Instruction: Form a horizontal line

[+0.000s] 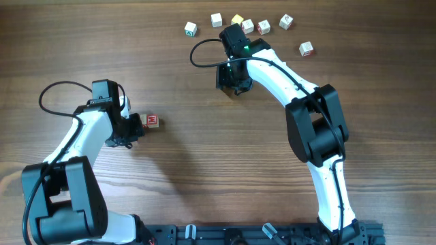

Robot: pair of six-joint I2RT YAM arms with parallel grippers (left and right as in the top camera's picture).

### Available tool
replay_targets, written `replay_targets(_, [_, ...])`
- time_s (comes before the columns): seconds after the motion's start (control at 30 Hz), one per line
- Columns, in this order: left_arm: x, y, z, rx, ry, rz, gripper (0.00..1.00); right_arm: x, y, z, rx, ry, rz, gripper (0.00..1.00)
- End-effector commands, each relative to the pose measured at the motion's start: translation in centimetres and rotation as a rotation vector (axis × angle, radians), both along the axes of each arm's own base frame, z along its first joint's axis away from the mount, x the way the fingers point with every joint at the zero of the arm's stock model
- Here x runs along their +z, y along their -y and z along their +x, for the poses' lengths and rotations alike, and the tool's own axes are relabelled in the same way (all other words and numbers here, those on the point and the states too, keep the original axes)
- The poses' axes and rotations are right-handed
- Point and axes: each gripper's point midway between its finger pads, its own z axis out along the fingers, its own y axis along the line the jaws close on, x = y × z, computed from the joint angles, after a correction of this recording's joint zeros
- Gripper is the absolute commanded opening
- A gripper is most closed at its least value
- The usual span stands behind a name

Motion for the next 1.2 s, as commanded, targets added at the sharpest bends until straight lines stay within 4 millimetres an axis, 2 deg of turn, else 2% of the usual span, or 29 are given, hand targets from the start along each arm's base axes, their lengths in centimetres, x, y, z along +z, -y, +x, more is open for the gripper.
replay_targets(0.0, [0.0, -0.4, 0.4, -0.016, 0.02, 0.028, 0.04, -4.7, 2.1, -1.4, -0.027, -0.081, -0.088, 0.57])
replay_targets(0.2, [0.3, -0.6, 1.5, -0.016, 0.066, 0.035, 0.04, -4.7, 2.1, -1.4, -0.027, -0.081, -0.088, 0.57])
replay_targets(0.73, [0.4, -0.7, 2.0, -0.015, 0.085, 0.038, 0.04, -4.7, 2.1, -1.4, -0.027, -0.081, -0.088, 0.57])
replay_targets(1.0, [0.2, -0.5, 1.3, -0.014, 0.056, 0.032, 0.04, -4.7, 2.1, -1.3, -0.027, -0.08, -0.087, 0.57])
replay_targets(1.1, [0.0, -0.4, 0.2, -0.012, 0.011, 0.025, 0.04, -4.7, 2.1, -1.3, -0.027, -0.08, -0.087, 0.57])
replay_targets(1.17, [-0.1, 0.5, -0.7, -0.019, -0.021, -0.027, 0.04, -4.7, 2.1, -1.4, -0.027, -0.08, -0.087, 0.57])
